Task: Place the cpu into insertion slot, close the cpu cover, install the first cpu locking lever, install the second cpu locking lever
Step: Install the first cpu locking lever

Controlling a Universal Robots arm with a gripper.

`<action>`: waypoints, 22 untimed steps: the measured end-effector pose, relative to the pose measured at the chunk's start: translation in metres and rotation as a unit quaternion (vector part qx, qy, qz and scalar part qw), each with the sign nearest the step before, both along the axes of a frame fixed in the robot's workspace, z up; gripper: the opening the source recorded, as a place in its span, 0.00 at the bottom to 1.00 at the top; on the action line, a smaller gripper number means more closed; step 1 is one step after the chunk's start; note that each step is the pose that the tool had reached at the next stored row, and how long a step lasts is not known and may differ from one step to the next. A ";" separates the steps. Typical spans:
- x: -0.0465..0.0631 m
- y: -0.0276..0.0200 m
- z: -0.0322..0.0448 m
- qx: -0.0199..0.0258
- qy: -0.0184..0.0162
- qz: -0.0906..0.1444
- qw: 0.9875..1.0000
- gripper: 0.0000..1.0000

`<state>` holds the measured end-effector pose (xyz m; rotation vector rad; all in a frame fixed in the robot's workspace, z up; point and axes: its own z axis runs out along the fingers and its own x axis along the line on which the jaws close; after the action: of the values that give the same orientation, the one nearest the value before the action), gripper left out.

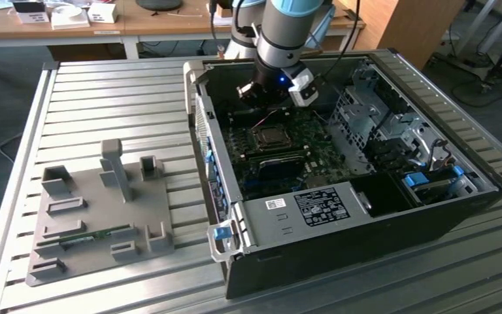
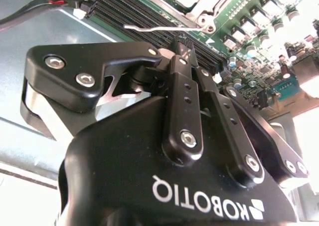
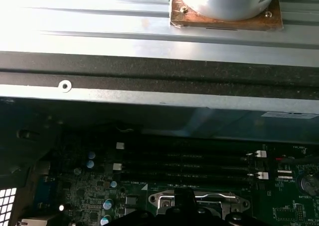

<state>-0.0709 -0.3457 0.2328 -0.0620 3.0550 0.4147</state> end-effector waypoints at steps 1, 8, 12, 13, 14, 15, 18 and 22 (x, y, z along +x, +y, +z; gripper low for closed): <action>0.000 0.0000 -0.0012 0.000 0.000 0.000 1.000 0.11; 0.000 -0.0001 -0.0043 0.000 0.000 0.000 1.000 0.11; 0.000 0.0008 -0.0047 0.000 0.000 0.000 1.000 0.11; 0.000 0.0012 -0.0047 0.000 0.000 0.000 1.000 0.11; 0.001 0.0018 -0.0048 0.000 0.000 0.000 1.000 0.11; 0.001 0.0024 -0.0049 0.000 0.000 0.000 1.000 0.11; 0.001 0.0045 -0.0053 0.000 0.000 0.000 1.000 0.11; 0.002 0.0071 -0.0062 0.000 0.000 0.000 1.000 0.11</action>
<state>-0.0685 -0.3386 0.2267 -0.0621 3.0550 0.4143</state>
